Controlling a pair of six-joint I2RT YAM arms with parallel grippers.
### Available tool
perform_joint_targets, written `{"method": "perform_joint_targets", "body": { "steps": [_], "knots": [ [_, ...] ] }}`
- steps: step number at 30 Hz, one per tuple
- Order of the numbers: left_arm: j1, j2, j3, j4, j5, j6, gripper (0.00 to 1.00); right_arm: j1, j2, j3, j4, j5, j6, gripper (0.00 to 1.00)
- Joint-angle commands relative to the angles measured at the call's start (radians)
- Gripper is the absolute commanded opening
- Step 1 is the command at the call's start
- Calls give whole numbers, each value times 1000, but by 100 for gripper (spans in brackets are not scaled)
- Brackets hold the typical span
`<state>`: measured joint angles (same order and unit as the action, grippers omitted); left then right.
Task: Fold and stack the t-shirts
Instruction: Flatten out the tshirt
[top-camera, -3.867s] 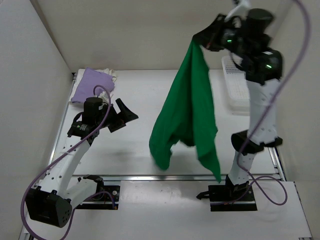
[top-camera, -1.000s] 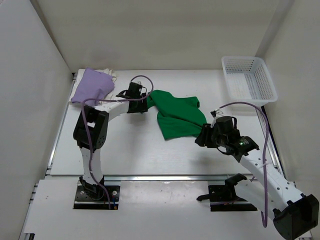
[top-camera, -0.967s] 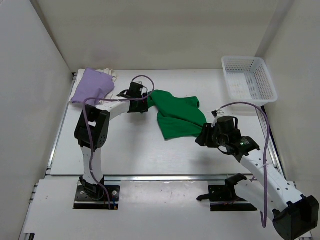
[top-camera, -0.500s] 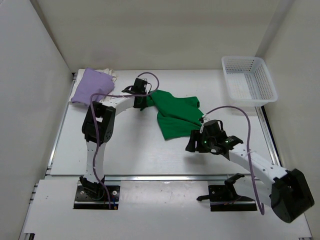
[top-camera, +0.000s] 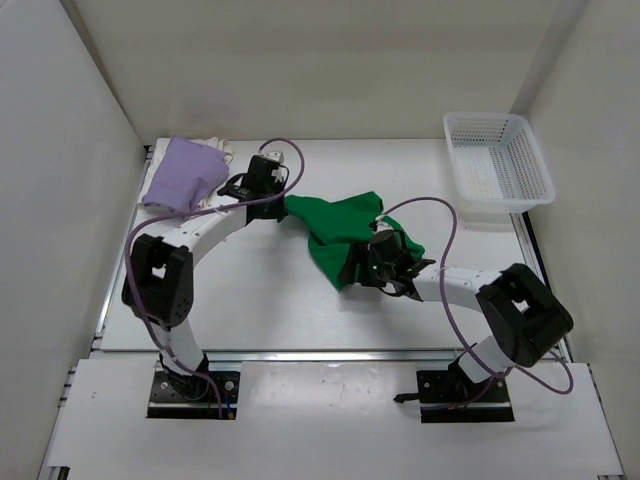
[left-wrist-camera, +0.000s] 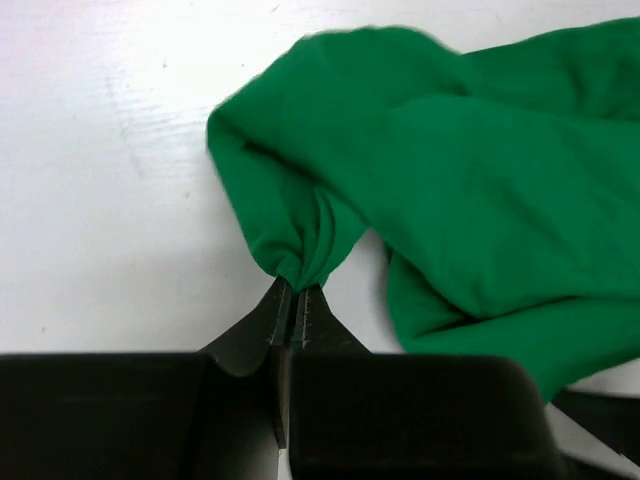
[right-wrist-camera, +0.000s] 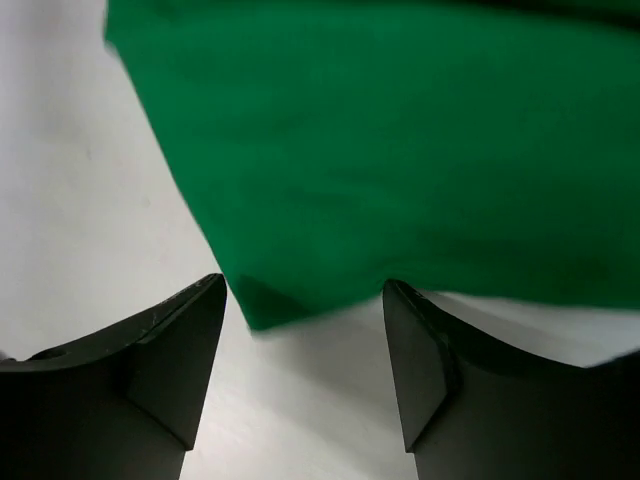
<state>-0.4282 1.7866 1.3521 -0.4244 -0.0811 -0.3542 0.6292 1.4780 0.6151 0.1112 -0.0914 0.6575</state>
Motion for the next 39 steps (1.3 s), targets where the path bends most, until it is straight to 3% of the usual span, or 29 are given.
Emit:
{"method": "perform_joint_targets", "body": {
  "steps": [1,3,4,5,6,9,11,16,18,22,24,26,28,33,37,39],
  "knots": [
    [23,-82,-70,-25,37,-31,0,39,96,60,85,119,92,61],
    [32,-122,-99,-19,56,-37,0,52,126,80,84,139,112,50],
    [43,-130,-111,-27,70,-51,0,59,131,86,88,136,122,24],
    [42,-148,-114,-31,76,-52,0,63,125,93,64,153,114,7],
    [48,-160,-107,-43,79,-51,0,78,102,107,52,163,107,0],
    [77,-203,-88,-92,157,-60,0,89,-23,171,-65,145,28,0],
    [101,-236,-49,-129,213,-77,0,104,-116,241,-250,154,-39,0],
    [219,-292,140,-273,342,-124,0,99,-284,594,-633,159,-154,0],
    [256,-308,226,-339,343,-117,0,113,-289,769,-821,217,-202,0],
    [425,-323,389,-436,452,-109,0,132,-233,1168,-1014,295,-262,1],
    [425,-332,424,-461,411,-112,0,98,-194,1329,-1102,308,-289,0],
    [428,-314,469,-465,427,-132,0,7,-127,1533,-1156,230,-286,0],
    [459,-293,505,-468,443,-149,0,-148,-73,1655,-1217,37,-301,0],
    [447,-230,512,-520,312,-100,0,-272,-87,1409,-1152,8,-286,0],
    [412,-193,385,-513,276,-69,0,-367,-94,998,-922,-72,-256,1],
    [379,-162,337,-513,255,-36,0,-396,-52,901,-822,-93,-239,0]
  ]
}}
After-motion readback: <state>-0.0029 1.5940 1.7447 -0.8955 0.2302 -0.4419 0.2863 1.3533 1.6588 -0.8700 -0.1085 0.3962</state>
